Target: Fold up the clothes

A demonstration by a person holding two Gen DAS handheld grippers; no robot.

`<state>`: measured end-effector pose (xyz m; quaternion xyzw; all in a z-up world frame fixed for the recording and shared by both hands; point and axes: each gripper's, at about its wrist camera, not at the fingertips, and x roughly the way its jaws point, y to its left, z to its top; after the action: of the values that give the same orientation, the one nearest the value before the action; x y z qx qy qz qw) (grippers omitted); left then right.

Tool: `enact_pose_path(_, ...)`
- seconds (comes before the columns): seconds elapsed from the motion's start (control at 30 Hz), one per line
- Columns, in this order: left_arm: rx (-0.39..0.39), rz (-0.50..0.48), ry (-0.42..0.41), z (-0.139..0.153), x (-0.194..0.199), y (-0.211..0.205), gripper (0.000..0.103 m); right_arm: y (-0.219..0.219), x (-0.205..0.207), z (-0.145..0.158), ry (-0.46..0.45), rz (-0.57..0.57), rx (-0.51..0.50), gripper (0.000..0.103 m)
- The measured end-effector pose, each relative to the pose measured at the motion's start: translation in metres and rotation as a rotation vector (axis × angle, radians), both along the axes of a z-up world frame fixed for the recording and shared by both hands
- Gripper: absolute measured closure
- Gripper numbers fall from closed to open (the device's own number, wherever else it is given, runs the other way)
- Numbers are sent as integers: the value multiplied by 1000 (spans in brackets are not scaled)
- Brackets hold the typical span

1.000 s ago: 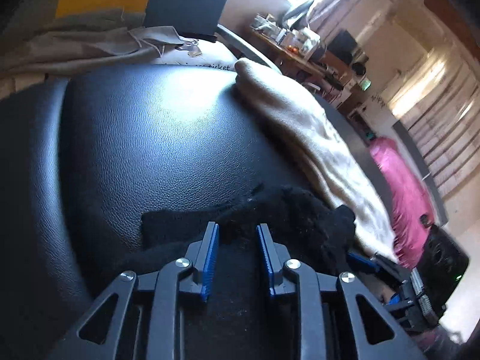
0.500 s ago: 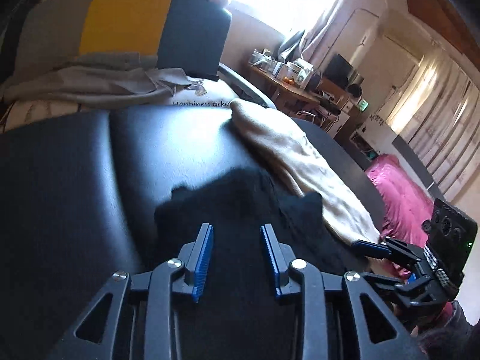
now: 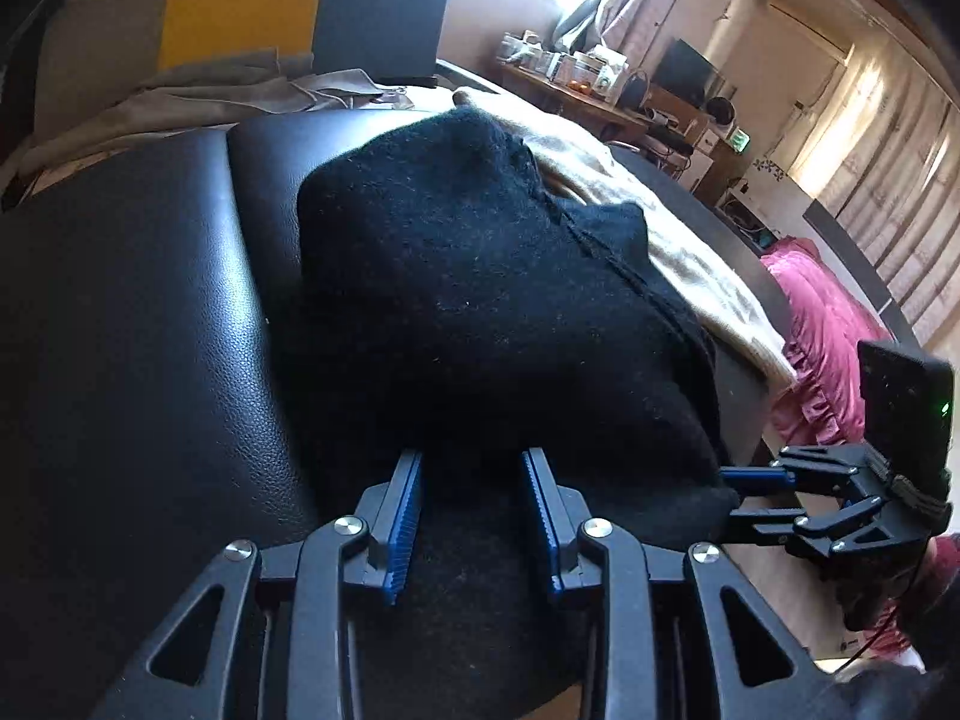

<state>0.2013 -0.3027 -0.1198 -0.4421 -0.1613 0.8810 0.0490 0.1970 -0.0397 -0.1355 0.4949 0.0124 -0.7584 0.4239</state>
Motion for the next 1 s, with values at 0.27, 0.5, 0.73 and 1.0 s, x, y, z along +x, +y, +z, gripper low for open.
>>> enact_pose_path(0.27, 357, 130, 64, 12, -13, -89, 47, 9, -30, 34, -21, -61, -171, 15)
enact_pose_path(0.5, 429, 89, -20, -18, -56, -102, 35, 9, -92, 8, -166, -205, -249, 7)
enact_pose_path(0.73, 475, 2, -9, -32, -102, -98, 32, -24, -125, -6, -229, -144, -286, 1)
enact_pose_path(1.0, 446, -100, -20, -34, -108, -72, 55, -64, -126, -6, -207, -7, -258, 17)
